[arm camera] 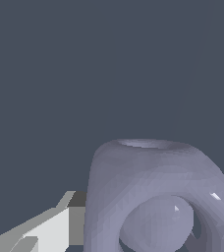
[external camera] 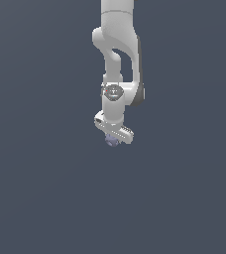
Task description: Pick up the object and move it to a goal position.
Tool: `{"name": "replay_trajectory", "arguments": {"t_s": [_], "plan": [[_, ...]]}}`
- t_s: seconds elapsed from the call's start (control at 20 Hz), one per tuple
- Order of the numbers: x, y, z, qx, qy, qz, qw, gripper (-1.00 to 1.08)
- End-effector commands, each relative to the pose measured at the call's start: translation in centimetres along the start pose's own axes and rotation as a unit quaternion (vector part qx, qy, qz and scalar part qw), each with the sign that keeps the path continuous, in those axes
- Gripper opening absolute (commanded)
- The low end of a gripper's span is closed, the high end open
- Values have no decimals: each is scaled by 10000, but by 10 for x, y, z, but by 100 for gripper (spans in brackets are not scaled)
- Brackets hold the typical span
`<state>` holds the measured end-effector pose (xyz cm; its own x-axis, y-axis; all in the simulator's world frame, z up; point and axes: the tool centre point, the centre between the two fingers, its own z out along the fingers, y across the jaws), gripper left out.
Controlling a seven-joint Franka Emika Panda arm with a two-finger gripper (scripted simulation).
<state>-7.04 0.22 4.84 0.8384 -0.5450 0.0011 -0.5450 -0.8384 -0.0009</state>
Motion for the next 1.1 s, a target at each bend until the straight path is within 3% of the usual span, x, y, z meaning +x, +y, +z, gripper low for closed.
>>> {"name": "replay_trajectory", "arguments": {"t_s": [0.0,0.45,1.05], "plan": [[-1,-1,-8,3,4,-1,10000,-100],[-8,-2,-66,3,2,2,10000,-100],[-23,-7,-191,-6,3,6,10000,-100]]}}
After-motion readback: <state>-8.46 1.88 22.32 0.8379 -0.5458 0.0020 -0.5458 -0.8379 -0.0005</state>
